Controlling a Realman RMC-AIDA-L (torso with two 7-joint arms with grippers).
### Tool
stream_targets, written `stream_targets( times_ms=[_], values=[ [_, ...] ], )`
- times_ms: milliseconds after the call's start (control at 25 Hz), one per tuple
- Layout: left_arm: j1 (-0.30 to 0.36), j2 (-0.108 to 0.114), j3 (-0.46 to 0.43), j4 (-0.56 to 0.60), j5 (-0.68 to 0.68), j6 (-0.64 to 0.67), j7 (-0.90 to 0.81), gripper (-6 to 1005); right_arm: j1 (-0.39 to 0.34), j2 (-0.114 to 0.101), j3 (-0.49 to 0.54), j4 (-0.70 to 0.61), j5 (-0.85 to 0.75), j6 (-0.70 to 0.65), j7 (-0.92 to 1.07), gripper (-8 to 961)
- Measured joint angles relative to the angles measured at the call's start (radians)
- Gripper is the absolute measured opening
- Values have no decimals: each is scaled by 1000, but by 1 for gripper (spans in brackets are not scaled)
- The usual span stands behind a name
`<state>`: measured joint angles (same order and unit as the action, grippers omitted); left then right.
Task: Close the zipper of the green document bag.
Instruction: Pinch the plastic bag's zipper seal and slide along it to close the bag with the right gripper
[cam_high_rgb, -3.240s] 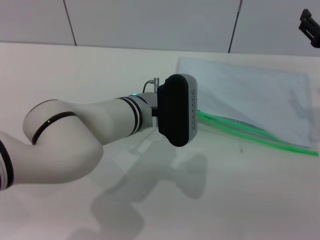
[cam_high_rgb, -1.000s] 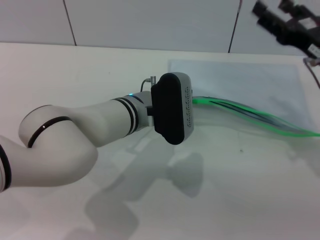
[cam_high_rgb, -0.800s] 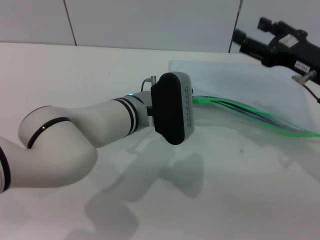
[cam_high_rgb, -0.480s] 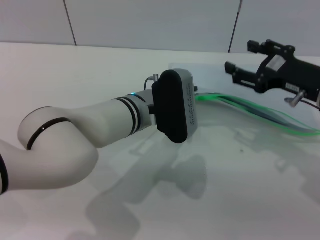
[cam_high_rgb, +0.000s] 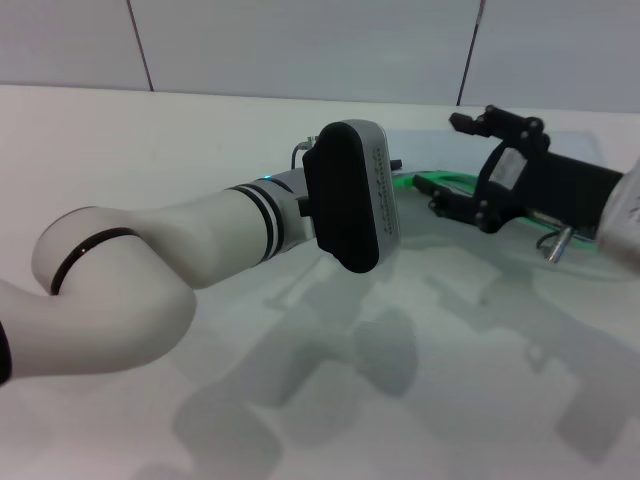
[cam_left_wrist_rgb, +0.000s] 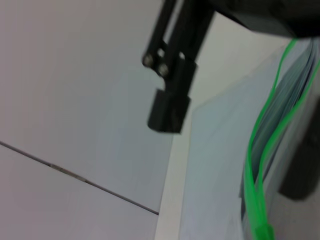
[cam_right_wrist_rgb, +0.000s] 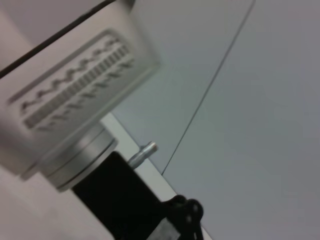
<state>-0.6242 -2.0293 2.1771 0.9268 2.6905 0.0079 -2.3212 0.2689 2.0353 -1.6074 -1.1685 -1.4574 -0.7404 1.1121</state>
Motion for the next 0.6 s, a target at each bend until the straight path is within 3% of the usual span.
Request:
stream_targets(
  times_ms=[320, 600],
  values=[
    [12, 0, -9, 26, 0, 4, -3, 70, -8, -1, -138, -15, 1, 144, -101, 763],
    [20, 0, -10, 51, 0, 8, -9, 73, -2, 0, -191, -6, 4, 223, -129, 753]
  ],
)
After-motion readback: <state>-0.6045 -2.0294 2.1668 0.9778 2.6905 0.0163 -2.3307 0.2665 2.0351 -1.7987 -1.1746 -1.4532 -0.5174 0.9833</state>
